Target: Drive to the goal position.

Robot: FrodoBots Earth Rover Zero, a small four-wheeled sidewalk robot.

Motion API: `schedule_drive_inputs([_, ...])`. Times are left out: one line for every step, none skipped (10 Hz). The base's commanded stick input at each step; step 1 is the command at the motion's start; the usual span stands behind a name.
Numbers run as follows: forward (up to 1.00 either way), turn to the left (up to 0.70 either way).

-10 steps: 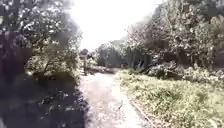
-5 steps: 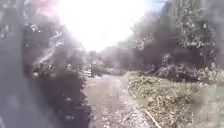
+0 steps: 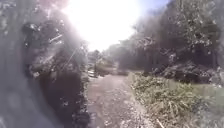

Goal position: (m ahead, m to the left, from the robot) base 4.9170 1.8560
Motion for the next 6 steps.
schedule_drive_inputs([0.50,0.00])
schedule_drive_inputs([0.50,0.00])
schedule_drive_inputs([0.50,0.00])
schedule_drive_inputs([0.50,0.00])
schedule_drive_inputs([0.50,0.00])
schedule_drive_inputs([0.50,0.00])
